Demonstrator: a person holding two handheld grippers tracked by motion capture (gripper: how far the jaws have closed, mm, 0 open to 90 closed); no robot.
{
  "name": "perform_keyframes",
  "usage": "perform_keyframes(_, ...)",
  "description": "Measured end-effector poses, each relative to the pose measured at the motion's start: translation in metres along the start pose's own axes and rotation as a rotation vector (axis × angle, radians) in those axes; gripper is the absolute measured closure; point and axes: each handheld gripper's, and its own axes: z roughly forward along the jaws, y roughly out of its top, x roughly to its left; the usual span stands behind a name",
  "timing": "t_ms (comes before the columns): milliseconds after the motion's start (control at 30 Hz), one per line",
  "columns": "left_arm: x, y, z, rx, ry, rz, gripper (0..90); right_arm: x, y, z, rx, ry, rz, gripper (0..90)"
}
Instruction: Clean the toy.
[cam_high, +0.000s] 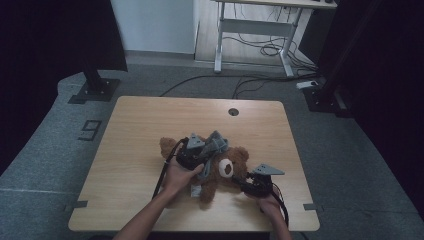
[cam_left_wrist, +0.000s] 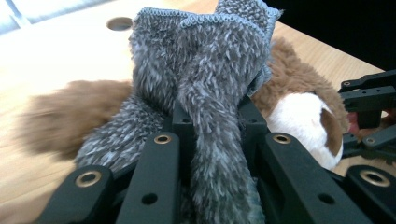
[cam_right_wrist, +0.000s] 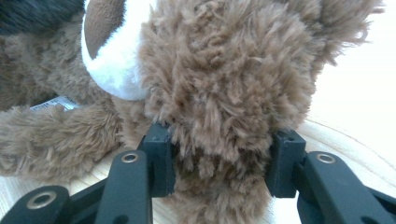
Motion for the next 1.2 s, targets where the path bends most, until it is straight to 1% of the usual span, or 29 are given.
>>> perform_keyframes(100, 0.011, -0.004, -0.015, -0.019, 0.021, -0.013, 74.5, 0.000, -0.001, 0.000, 0.000, 0.000, 0.005, 53.4)
perform_keyframes(200, 0.022, -0.012, -0.031, -0.046, 0.067, -0.022, 74.7, 0.000, -0.001, 0.000, -0.002, 0.001, 0.011, 53.4)
perform_keyframes(267, 0.031, -0.020, -0.041, -0.051, 0.105, -0.021, 74.7, -0.001, -0.001, 0.000, -0.002, 0.003, 0.013, 53.4)
perform_keyframes(333, 0.042, -0.029, -0.050, -0.053, 0.116, -0.049, 74.8, -0.001, -0.001, 0.000, -0.001, 0.006, 0.012, 53.4)
perform_keyframes(433, 0.057, -0.042, -0.061, -0.048, 0.147, -0.082, 74.9, -0.001, -0.001, 0.000, -0.003, 0.007, 0.015, 53.5)
perform_keyframes(533, 0.070, -0.055, -0.067, -0.038, 0.160, -0.111, 74.9, -0.002, -0.001, 0.000, -0.006, 0.009, 0.022, 53.5)
perform_keyframes(667, 0.082, -0.068, -0.069, -0.019, 0.180, -0.142, 74.9, -0.001, -0.002, 0.001, -0.009, 0.009, 0.027, 53.5)
perform_keyframes(833, 0.101, -0.080, -0.072, 0.011, 0.220, -0.193, 74.9, -0.002, -0.002, 0.001, -0.008, 0.012, 0.030, 53.5)
perform_keyframes(900, 0.108, -0.086, -0.076, 0.019, 0.225, -0.219, 74.9, -0.002, -0.002, 0.001, -0.006, 0.013, 0.030, 53.5)
perform_keyframes(967, 0.113, -0.090, -0.081, 0.024, 0.222, -0.235, 74.8, -0.002, -0.002, 0.000, -0.006, 0.013, 0.029, 53.4)
perform_keyframes(1033, 0.114, -0.092, -0.090, -0.004, 0.202, -0.256, 74.8, -0.003, -0.002, 0.000, -0.004, 0.014, 0.028, 53.5)
perform_keyframes(1100, 0.106, -0.089, -0.098, -0.042, 0.177, -0.242, 74.8, -0.003, -0.002, 0.000, -0.003, 0.016, 0.032, 53.5)
perform_keyframes(1167, 0.094, -0.082, -0.104, -0.079, 0.119, -0.233, 74.8, -0.004, -0.002, 0.001, -0.003, 0.017, 0.034, 53.4)
perform_keyframes(1200, 0.086, -0.079, -0.104, -0.084, 0.108, -0.206, 74.8, -0.004, -0.002, 0.001, -0.003, 0.018, 0.037, 53.5)
